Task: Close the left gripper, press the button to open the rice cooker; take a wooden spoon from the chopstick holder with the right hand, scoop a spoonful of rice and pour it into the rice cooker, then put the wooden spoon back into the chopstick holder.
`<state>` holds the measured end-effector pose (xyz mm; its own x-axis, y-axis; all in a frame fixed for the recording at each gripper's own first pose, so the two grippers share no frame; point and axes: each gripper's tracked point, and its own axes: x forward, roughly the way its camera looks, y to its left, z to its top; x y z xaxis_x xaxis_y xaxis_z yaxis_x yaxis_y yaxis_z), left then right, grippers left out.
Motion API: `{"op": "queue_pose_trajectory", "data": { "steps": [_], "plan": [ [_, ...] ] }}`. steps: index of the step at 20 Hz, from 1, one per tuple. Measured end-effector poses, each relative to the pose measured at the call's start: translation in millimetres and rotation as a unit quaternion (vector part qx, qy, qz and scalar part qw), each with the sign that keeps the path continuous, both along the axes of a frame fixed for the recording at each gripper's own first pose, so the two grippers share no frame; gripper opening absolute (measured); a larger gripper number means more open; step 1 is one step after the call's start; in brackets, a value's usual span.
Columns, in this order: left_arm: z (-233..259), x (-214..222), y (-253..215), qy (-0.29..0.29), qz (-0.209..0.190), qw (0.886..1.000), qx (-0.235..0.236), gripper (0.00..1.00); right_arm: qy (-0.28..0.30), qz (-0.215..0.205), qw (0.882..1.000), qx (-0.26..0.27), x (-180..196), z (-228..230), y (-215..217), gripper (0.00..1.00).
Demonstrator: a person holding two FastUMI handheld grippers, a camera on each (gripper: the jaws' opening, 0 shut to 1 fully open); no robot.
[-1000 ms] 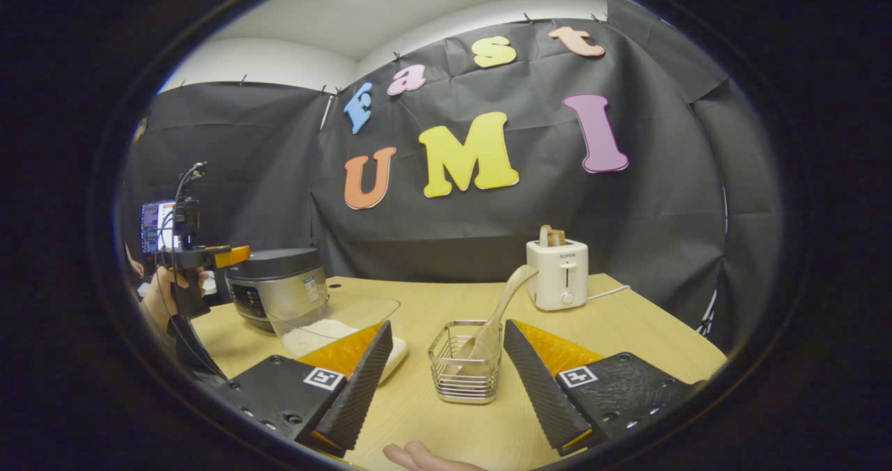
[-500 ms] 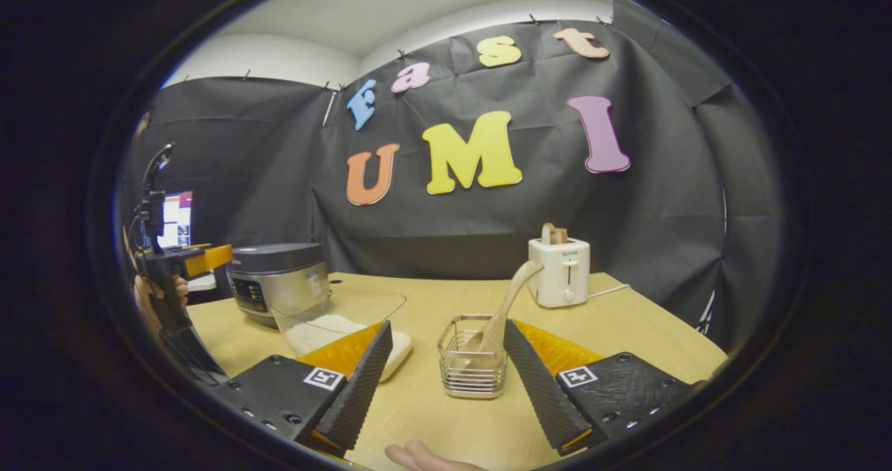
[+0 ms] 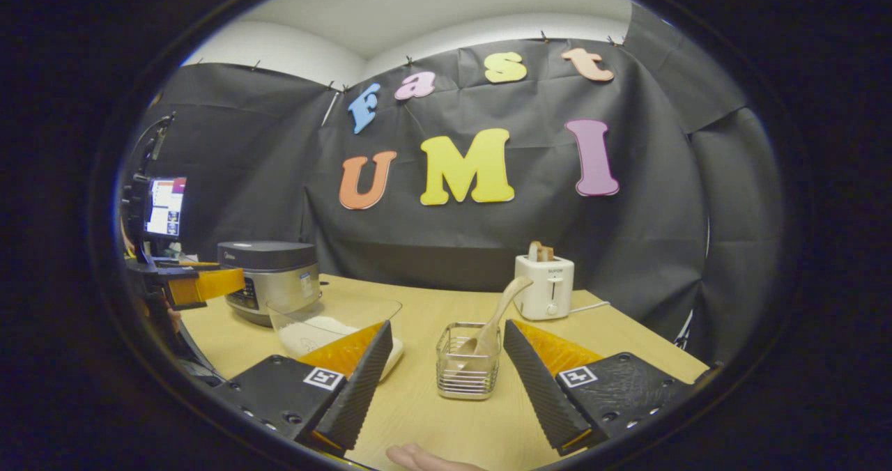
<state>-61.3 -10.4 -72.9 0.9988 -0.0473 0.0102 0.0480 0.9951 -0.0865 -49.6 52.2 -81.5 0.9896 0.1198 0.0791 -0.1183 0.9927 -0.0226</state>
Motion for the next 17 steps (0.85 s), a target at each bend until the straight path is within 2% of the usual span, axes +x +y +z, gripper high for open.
{"op": "queue_pose_trajectory", "data": {
  "steps": [1,3,4,5,17],
  "plan": [
    [-2,-1,-5,0.002,-0.004,1.000,0.000,0.92,0.001,-0.004,1.000,-0.001,2,0,0,0.95],
    [-1,-2,-14,0.002,-0.009,1.000,-0.002,0.92,0.009,-0.016,1.000,0.003,2,-2,-2,0.95],
    [0,-3,-18,0.000,-0.010,1.000,-0.002,0.92,0.011,-0.021,1.000,0.005,2,-2,-3,0.92],
    [2,-4,-21,-0.002,-0.011,1.000,-0.001,0.92,0.012,-0.026,1.000,0.006,1,0,-4,0.96],
    [7,-6,-51,-0.001,-0.038,0.999,0.013,0.92,-0.013,-0.060,0.998,-0.005,-3,17,-14,0.95]
  ]
}}
